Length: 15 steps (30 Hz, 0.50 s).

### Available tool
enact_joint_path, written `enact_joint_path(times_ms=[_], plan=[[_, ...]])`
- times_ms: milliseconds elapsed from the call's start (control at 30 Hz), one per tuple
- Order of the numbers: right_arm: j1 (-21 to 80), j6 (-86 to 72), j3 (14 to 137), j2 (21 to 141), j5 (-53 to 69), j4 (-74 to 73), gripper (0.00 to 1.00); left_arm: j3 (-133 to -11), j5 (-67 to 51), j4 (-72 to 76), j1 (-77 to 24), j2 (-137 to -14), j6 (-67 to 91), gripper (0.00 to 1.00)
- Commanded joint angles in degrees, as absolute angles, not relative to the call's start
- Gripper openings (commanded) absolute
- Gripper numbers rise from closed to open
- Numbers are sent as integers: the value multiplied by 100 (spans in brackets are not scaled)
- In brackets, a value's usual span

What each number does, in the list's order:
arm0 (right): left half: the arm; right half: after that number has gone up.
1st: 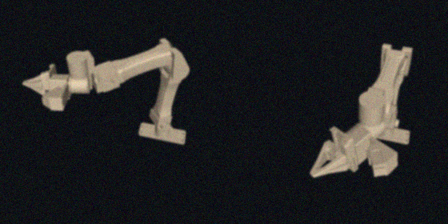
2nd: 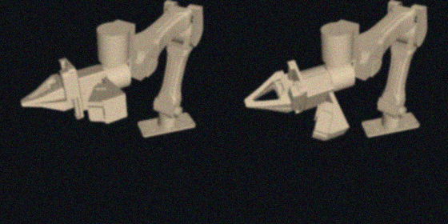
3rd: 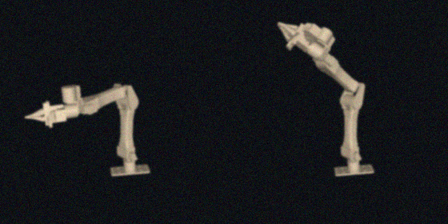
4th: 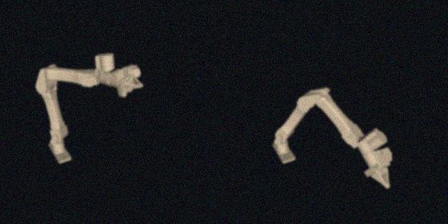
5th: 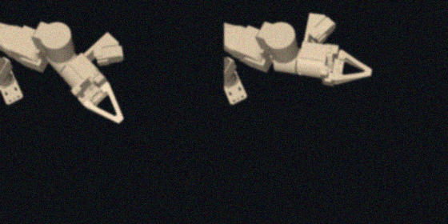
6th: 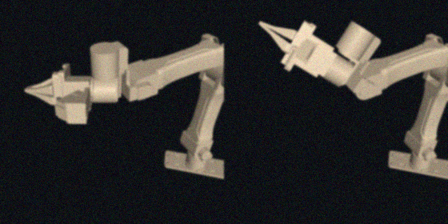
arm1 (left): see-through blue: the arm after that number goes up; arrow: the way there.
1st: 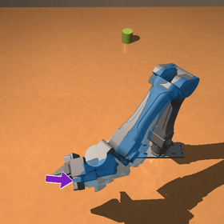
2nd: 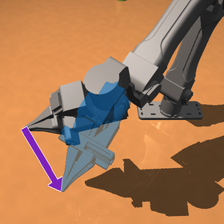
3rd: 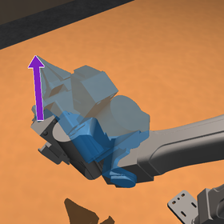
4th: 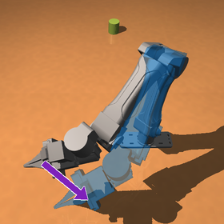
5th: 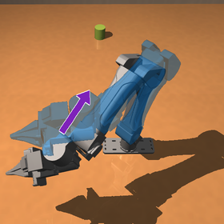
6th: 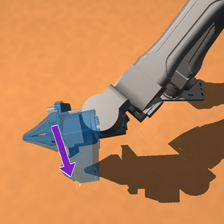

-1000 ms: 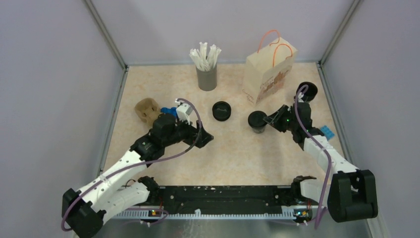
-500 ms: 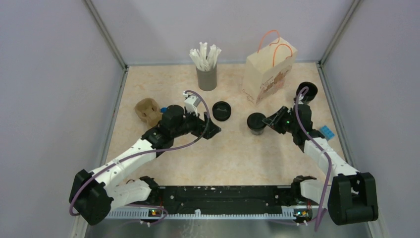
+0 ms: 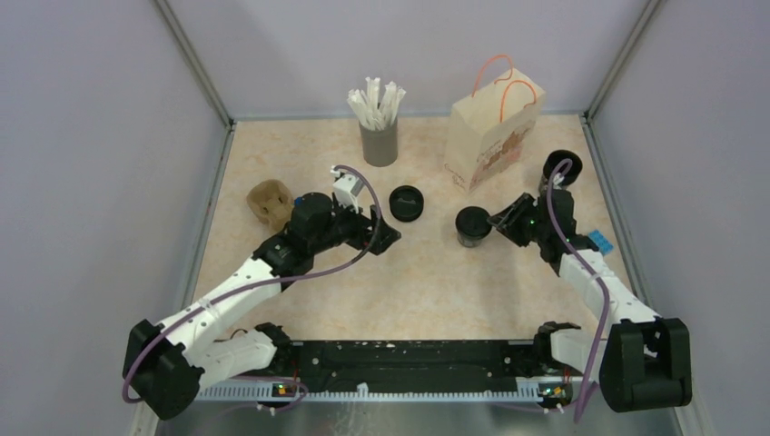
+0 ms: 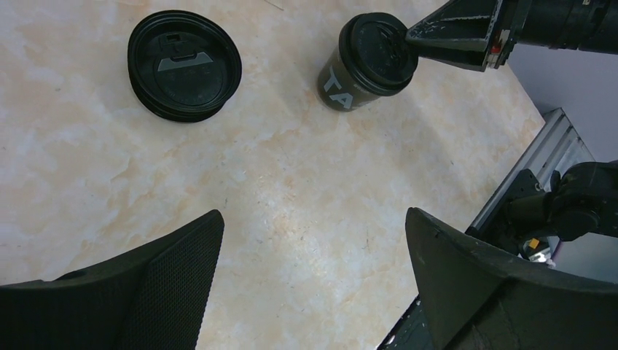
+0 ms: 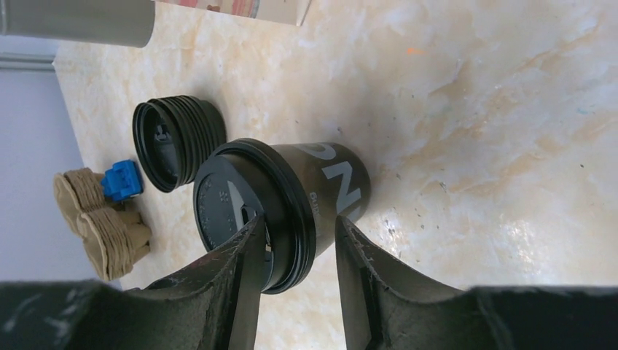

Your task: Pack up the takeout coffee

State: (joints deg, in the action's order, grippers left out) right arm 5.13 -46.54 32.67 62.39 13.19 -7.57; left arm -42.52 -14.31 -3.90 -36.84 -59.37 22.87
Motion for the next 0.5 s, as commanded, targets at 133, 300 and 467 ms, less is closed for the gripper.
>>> enact_joint_path(times_ms=[133,300,467], plan=[[458,-4202,3943,5782,890,-1657,42,-4709,-1086,-778,-3680,-5528,1809,99],[471,-3712,4605,5428,819,-2170,44,-4886,-924,-1453,-3674,-5155,1466,99],[472,-3749,5864,5757,212,-2363,51,-4867,-743,-2371,-3676,-4634,1209,99]])
